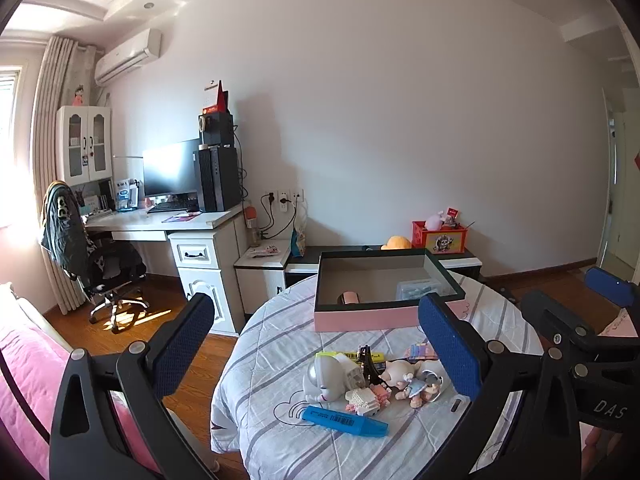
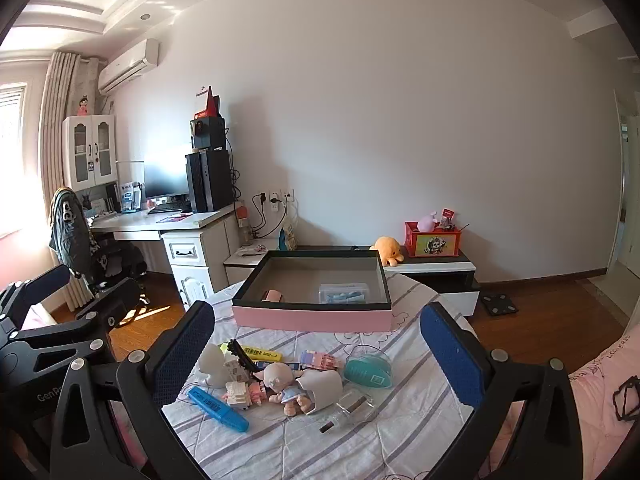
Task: Organize rigid objects
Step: 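Withdraw both grippers from the box back over the bed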
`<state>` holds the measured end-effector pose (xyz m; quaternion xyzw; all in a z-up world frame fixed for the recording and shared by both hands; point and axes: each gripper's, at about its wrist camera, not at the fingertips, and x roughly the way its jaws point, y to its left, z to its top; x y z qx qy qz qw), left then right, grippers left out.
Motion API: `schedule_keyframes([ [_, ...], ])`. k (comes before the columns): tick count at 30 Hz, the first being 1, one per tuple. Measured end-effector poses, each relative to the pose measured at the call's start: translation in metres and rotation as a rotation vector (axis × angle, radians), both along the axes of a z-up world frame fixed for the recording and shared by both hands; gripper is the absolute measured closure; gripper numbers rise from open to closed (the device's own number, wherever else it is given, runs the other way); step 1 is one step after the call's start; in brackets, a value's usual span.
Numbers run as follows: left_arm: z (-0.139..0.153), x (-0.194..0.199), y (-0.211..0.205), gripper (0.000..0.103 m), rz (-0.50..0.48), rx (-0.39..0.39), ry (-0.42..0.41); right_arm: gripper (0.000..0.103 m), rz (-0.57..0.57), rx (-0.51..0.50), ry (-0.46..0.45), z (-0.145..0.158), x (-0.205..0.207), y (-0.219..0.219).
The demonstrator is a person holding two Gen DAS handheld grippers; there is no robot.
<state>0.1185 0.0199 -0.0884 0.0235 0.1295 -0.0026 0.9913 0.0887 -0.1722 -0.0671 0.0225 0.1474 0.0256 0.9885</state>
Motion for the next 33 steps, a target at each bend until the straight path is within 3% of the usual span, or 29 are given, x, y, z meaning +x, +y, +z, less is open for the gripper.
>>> schedule_keyframes([
  [9, 0.007, -0.021, -0.006, 0.000, -0.007, -0.011, -0.022, 0.000, -0.021, -0.024, -0.039, 0.010, -0.031, 0.003],
  [19, 0.005, -0.020, -0.008, 0.000, -0.007, -0.009, -0.010, 0.000, -0.021, -0.023, -0.034, 0.010, -0.033, 0.003],
  [26, -0.013, 0.000, -0.010, 0.000, -0.026, -0.001, 0.054, 0.000, -0.016, -0.015, 0.019, -0.004, -0.020, 0.001],
  [33, -0.058, 0.035, -0.008, 0.000, -0.064, -0.014, 0.208, 0.000, -0.009, -0.015, 0.134, -0.042, 0.010, 0.000],
])
